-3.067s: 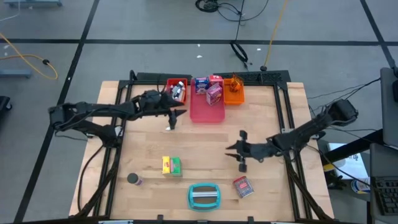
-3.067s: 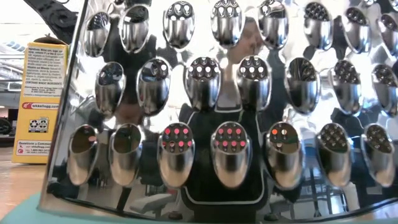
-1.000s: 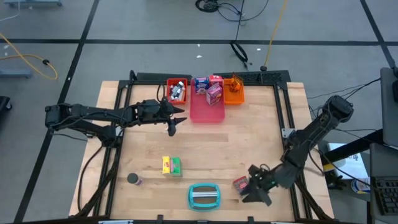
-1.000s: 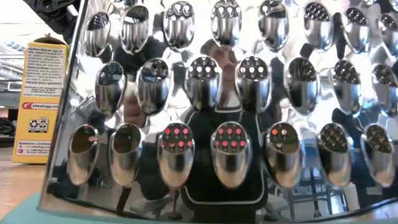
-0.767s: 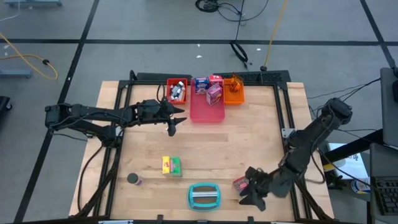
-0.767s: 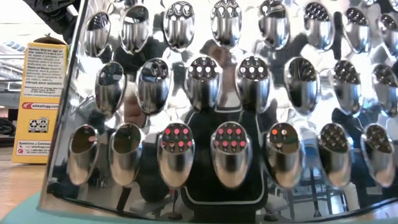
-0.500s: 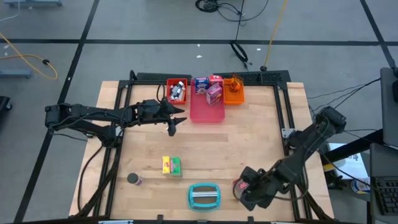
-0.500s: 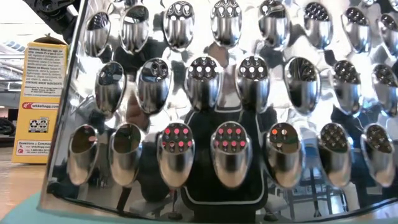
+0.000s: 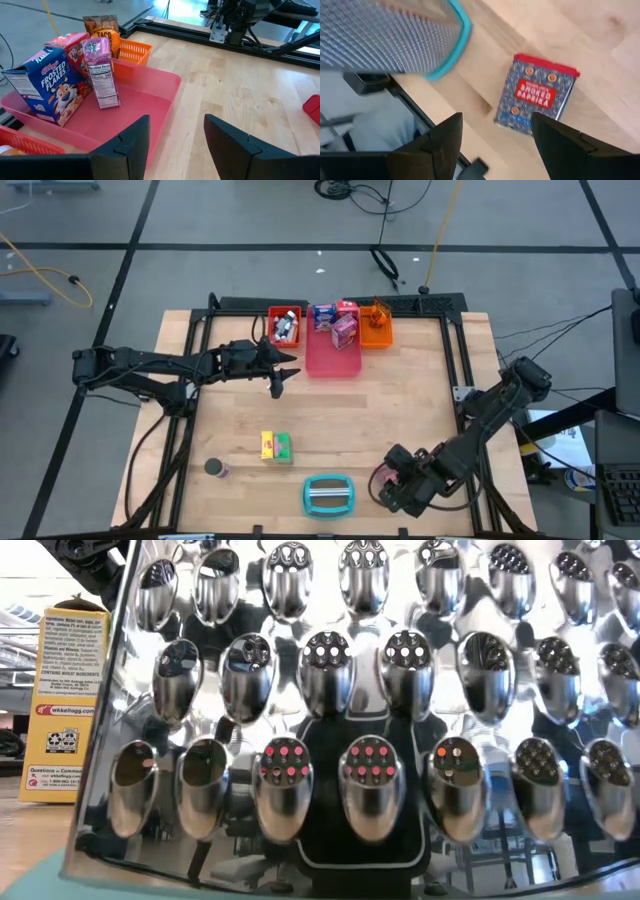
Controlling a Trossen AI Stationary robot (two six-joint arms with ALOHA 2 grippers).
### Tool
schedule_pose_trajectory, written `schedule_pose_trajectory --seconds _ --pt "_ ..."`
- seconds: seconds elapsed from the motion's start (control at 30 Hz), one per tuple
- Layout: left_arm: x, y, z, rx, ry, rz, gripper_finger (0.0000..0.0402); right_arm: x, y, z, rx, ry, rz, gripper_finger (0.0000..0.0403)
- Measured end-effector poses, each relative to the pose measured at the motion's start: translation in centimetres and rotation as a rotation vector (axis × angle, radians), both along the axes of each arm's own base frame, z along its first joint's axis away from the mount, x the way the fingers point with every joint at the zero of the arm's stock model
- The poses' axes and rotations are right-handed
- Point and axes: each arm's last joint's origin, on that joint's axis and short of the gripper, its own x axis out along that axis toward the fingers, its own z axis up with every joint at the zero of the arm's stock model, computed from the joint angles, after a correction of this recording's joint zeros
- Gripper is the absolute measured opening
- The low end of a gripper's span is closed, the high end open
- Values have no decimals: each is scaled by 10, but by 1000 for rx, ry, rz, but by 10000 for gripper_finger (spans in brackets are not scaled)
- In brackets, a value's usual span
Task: Pick & Place Kitchen Items
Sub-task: Put the red seasoning can into the orange bin
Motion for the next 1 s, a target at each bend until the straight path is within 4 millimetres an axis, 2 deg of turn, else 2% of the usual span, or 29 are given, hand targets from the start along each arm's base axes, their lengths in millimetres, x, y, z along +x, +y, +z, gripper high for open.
schedule_pose_trajectory --seconds 0.27,1.0 --pt "0 0 0 0 0 0 186 6 3 3 1 -98 17 229" --pt "0 0 0 0 0 0 186 6 3 3 -3 -91 28 224"
